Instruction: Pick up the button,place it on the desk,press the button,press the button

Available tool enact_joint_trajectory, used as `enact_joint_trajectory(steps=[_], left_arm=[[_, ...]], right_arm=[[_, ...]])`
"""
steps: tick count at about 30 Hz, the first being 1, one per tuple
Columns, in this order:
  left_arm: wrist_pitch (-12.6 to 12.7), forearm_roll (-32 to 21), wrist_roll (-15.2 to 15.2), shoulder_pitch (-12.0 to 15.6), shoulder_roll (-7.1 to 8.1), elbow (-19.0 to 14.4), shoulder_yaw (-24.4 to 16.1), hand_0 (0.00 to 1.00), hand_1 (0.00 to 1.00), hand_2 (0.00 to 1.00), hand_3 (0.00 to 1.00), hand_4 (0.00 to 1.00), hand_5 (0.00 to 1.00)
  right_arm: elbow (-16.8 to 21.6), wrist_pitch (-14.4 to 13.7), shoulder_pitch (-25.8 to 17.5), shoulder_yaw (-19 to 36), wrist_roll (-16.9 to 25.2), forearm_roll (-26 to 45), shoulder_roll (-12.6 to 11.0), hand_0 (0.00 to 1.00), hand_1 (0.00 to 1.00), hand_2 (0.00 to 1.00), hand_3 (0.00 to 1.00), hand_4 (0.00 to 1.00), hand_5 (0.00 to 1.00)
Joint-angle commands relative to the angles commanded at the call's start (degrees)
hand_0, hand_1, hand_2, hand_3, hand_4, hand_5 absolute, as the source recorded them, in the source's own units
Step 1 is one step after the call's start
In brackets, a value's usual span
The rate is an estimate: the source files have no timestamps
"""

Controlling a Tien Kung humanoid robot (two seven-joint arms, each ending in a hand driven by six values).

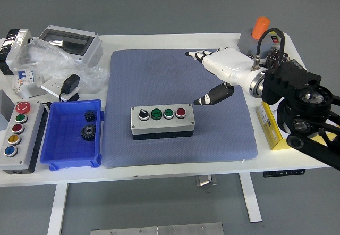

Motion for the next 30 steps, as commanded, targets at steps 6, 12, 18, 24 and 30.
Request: enact_joint_trajectory(steps=[6, 12, 18, 24, 30], left_arm=[[0.0, 0.5, 0.4, 0.1, 0.05, 0.0, -0.5, 0.665, 0.677, 0.598, 0.569, 0.473, 0.09], [0.1, 1.1, 0.7, 0.1, 0.02, 0.0, -1.1, 0.665, 0.677, 0.595, 0.569, 0.475, 0.092], [0.2, 1.7, 1.1, 0.1, 0.05, 0.0, -1.7, 0.665, 0.677, 0.593, 0.568, 0.477, 0.098], [0.1, 2.1, 1.3, 0.0, -0.03, 0.0, -1.9, 0.665, 0.677, 0.593, 0.568, 0.48, 0.101], [0.2, 2.4, 1.4, 0.0, -0.01, 0.0, -2.1, 0.664, 0.677, 0.593, 0.569, 0.48, 0.103]], right_arm=[[0.0, 7.6, 1.0, -0.1, -5.3, 4.4, -0.5, 0.588, 0.541, 0.38, 0.998, 0.584, 0.164], [0.0, 10.6, 1.3, -1.1, -5.3, 10.2, 0.2, 0.528, 0.499, 0.315, 0.998, 0.411, 0.051], [0.0, 8.0, 1.5, -2.9, -3.8, 13.1, 2.2, 0.479, 0.448, 0.29, 0.998, 0.379, 0.03], [0.0, 5.3, 1.4, -5.2, -1.8, 14.9, 4.4, 0.482, 0.431, 0.285, 0.998, 0.346, 0.011], [0.0, 4.6, 1.1, -7.4, -1.4, 15.3, 6.3, 0.446, 0.419, 0.274, 0.998, 0.321, 0.008]])
